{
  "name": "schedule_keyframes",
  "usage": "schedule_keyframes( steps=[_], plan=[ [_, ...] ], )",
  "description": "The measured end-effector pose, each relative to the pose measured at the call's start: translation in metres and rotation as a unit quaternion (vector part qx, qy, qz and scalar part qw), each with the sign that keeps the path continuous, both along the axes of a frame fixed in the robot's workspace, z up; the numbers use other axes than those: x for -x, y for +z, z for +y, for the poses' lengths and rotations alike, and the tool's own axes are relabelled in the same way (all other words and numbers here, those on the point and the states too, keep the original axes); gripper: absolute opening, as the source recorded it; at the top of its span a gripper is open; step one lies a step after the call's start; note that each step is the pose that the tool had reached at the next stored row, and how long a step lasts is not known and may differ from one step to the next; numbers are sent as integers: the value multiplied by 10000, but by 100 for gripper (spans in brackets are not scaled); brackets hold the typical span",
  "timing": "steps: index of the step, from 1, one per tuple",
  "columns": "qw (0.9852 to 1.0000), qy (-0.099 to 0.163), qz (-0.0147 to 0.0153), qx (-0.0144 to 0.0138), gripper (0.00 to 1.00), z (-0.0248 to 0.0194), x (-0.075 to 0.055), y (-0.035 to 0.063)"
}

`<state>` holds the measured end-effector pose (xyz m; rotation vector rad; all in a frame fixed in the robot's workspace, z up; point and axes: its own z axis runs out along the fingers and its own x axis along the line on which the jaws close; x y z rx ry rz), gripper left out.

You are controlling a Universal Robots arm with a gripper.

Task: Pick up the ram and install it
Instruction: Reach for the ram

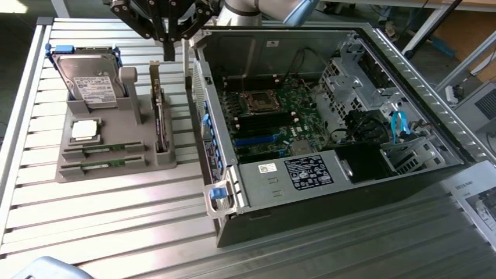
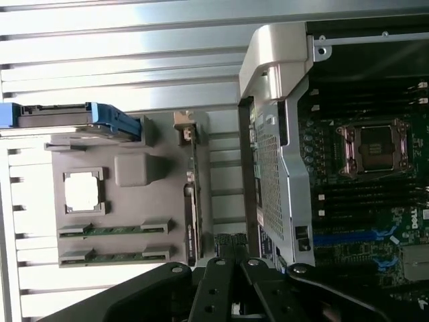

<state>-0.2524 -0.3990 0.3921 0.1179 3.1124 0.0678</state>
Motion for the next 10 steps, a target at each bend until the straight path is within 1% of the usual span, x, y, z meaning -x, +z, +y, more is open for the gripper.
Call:
schedule_keyframes(
  steps=[10],
  plan=[
    [10000,0,0,0,10,0,216,-3]
  ],
)
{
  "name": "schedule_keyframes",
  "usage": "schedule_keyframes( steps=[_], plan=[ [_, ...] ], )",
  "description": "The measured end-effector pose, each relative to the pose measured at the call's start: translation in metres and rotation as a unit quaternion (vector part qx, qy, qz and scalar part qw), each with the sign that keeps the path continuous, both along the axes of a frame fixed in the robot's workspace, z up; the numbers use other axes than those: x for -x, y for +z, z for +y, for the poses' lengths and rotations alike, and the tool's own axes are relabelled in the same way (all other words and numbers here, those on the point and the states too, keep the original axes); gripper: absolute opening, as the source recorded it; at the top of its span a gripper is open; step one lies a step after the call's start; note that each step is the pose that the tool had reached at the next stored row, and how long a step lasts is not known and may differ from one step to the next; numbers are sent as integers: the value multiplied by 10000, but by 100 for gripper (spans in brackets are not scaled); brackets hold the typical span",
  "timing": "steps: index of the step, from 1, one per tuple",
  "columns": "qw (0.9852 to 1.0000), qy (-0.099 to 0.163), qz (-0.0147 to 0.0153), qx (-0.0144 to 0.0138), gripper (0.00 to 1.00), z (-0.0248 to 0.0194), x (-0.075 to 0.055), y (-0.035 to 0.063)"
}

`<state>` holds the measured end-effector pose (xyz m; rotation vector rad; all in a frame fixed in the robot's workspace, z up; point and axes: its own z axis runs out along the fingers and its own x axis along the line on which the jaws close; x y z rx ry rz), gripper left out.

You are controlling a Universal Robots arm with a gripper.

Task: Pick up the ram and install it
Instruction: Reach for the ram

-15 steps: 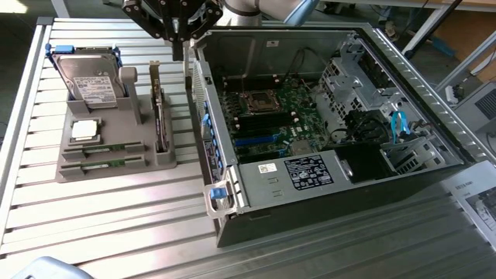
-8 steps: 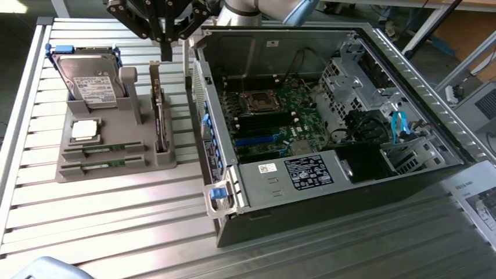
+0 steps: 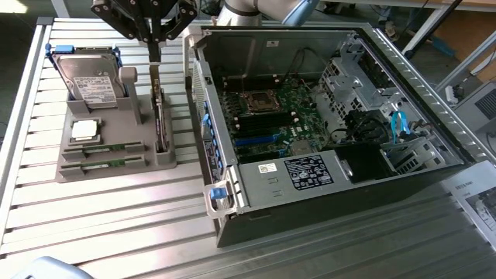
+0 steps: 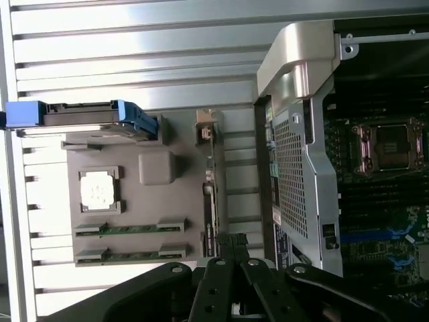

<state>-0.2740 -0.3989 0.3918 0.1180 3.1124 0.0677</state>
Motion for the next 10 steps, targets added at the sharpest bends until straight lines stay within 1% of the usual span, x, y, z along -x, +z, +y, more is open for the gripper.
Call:
schedule_keyframes(
  steps=[10],
  plan=[
    [10000,0,0,0,10,0,217,-6]
  ],
)
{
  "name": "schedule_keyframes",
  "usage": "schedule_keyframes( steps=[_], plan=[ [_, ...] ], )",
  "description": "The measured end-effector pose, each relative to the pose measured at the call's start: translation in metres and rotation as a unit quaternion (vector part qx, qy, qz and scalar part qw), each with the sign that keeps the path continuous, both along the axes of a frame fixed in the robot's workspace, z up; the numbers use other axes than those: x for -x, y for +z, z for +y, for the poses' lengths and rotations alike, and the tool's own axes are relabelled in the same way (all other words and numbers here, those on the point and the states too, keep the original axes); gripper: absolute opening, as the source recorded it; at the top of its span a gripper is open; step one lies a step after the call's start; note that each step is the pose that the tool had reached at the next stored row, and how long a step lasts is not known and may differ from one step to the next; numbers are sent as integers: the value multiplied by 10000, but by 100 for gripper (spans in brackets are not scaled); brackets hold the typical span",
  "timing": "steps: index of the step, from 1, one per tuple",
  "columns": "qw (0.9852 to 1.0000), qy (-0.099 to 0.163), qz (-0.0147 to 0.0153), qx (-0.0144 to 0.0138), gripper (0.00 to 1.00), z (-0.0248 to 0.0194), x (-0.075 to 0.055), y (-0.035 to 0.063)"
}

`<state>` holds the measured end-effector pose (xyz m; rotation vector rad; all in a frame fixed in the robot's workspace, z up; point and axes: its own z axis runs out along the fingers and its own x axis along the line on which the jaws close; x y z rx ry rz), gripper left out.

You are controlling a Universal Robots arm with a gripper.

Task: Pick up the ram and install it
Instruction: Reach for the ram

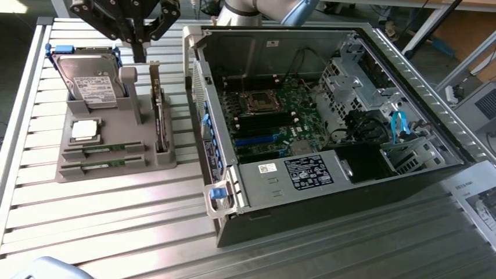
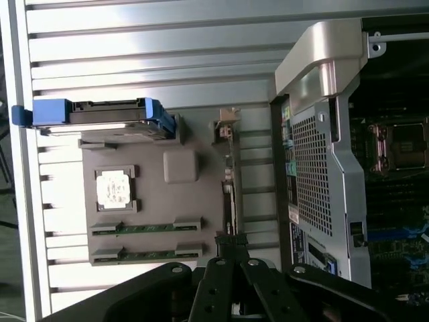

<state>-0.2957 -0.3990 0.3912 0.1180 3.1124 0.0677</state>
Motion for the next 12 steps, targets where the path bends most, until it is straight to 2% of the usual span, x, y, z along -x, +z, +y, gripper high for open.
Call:
schedule_keyframes(
  steps=[12],
  plan=[
    [10000,0,1,0,10,0,255,-18]
  ],
)
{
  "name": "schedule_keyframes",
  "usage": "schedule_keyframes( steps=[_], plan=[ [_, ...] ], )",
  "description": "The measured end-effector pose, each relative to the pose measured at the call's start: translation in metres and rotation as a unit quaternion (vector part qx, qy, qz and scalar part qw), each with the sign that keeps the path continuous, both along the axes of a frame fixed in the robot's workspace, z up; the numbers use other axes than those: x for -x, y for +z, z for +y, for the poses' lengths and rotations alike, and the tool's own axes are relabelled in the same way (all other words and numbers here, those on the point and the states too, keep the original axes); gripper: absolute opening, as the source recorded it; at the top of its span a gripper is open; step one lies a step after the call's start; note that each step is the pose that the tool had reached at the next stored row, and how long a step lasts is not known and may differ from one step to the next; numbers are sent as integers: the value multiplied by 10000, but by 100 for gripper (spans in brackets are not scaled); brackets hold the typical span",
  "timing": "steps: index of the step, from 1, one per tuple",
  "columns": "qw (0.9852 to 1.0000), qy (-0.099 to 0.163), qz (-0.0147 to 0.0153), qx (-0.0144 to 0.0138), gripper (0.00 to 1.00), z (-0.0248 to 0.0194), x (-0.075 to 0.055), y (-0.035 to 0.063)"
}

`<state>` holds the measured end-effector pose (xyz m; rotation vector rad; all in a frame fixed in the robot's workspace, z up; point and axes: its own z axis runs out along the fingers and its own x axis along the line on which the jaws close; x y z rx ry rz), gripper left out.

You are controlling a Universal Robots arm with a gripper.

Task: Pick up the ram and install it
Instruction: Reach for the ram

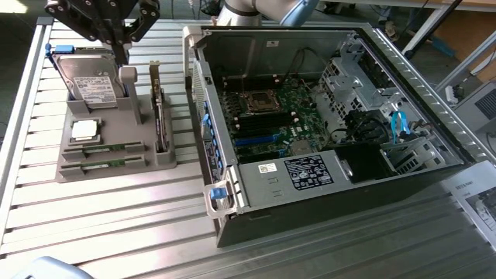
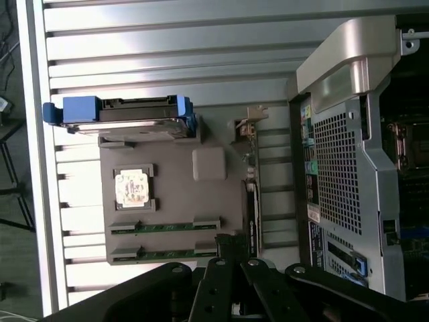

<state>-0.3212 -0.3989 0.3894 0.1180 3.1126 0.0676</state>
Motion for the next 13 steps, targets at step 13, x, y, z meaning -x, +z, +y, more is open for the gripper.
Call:
schedule_keyframes(
  steps=[13],
  plan=[
    [10000,0,8,0,10,0,266,-25]
  ],
)
